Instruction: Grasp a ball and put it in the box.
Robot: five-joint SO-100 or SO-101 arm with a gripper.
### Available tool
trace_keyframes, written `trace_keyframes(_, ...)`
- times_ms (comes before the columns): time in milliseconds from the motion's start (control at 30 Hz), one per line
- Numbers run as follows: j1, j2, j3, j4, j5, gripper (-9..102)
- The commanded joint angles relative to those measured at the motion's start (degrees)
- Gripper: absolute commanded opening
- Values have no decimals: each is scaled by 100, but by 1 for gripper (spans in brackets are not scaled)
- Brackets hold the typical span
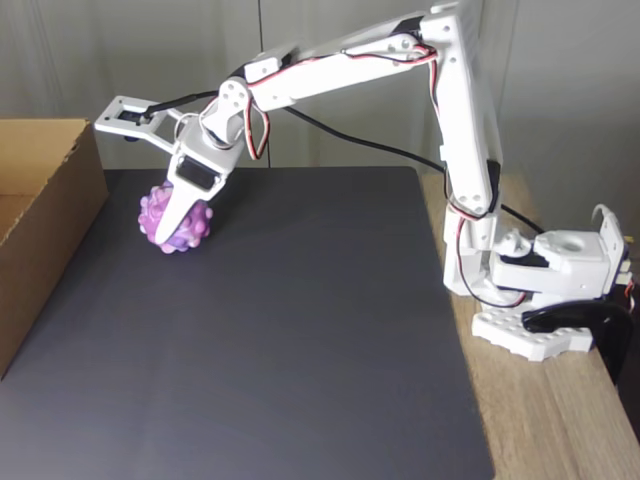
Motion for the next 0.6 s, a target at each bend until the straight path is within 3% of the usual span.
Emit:
trace_keyframes(0,0,18,-255,-44,62,23)
trace_keyframes(567,-26,650,-255,44,-105,20)
